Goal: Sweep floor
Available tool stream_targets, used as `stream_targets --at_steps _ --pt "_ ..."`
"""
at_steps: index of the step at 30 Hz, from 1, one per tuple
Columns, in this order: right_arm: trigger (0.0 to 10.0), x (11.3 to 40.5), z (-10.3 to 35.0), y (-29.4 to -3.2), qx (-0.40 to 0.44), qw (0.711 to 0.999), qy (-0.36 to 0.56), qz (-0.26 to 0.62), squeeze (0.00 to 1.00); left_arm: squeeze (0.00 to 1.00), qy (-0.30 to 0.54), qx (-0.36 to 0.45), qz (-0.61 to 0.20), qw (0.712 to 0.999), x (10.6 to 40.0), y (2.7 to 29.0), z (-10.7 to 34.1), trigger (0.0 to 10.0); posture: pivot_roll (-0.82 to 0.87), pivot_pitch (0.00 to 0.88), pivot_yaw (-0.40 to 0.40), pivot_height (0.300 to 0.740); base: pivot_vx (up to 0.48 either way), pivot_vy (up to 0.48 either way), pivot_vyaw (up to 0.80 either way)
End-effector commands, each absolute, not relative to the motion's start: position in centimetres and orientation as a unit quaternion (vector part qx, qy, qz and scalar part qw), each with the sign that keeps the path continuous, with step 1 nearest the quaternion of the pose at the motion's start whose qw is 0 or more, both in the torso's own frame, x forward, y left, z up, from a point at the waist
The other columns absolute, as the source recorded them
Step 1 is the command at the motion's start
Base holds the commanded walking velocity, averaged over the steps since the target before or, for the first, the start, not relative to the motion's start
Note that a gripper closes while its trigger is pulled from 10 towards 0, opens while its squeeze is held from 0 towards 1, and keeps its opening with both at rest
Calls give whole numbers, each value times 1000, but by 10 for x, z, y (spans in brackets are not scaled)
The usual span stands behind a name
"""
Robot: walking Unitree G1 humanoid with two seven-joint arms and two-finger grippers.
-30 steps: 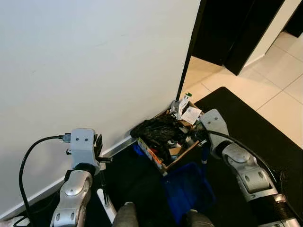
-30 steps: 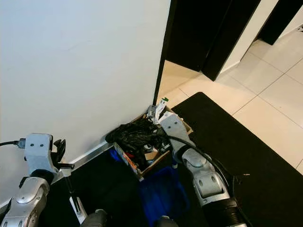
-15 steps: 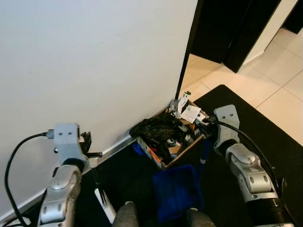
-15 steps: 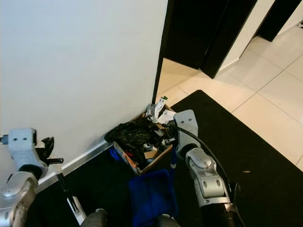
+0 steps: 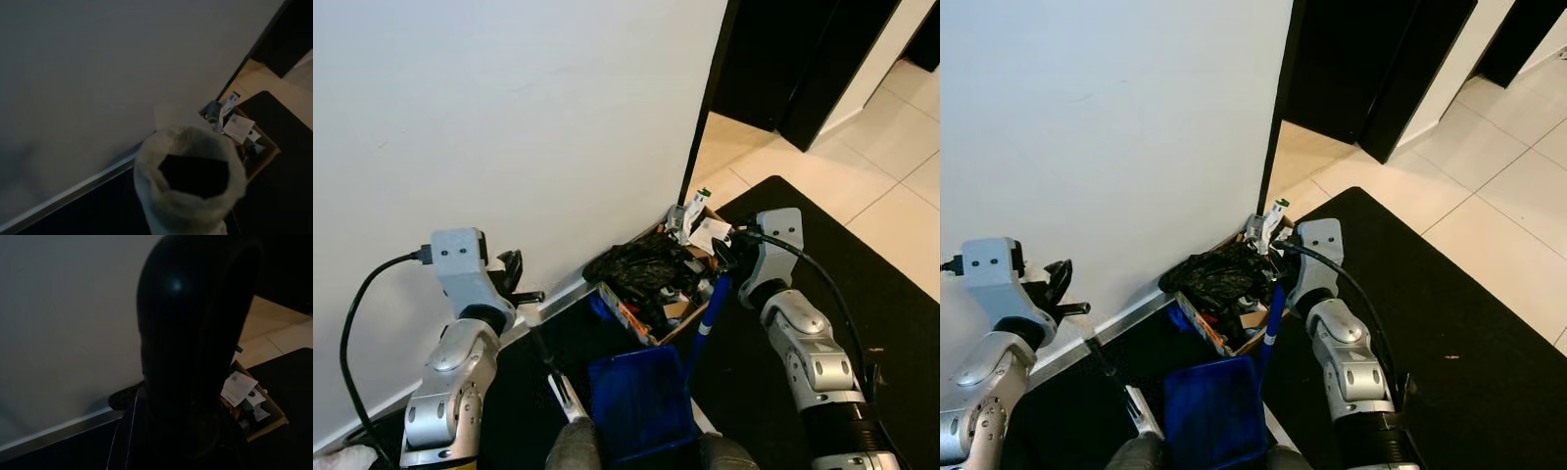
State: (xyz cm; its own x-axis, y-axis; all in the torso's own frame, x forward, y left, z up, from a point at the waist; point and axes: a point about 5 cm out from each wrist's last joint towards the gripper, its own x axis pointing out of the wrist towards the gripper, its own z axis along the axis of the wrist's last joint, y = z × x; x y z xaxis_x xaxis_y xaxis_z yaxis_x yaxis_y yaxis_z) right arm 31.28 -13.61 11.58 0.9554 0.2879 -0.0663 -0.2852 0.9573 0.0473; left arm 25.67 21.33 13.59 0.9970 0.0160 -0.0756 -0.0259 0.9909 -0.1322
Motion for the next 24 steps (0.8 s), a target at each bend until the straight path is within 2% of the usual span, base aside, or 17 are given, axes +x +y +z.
stream_targets --at_steps 1,10,22,24 --pt "10000 316 123 -136 34 989 7 143 0 0 35 -55 24 998 254 217 136 10000 195 146 -31 740 0 0 0" --pt "10000 317 121 -130 34 988 3 149 0 0 26 -19 23 999 260 220 140 10000 192 143 -37 740 0 0 0" --pt "10000 318 121 -129 27 989 -3 148 0 0 23 -20 10 999 263 208 138 10000 186 138 -37 740 0 0 0" --pt "10000 319 120 -129 27 989 -3 147 0 0 23 -19 9 1000 263 207 137 10000 187 137 -37 740 0 0 544"
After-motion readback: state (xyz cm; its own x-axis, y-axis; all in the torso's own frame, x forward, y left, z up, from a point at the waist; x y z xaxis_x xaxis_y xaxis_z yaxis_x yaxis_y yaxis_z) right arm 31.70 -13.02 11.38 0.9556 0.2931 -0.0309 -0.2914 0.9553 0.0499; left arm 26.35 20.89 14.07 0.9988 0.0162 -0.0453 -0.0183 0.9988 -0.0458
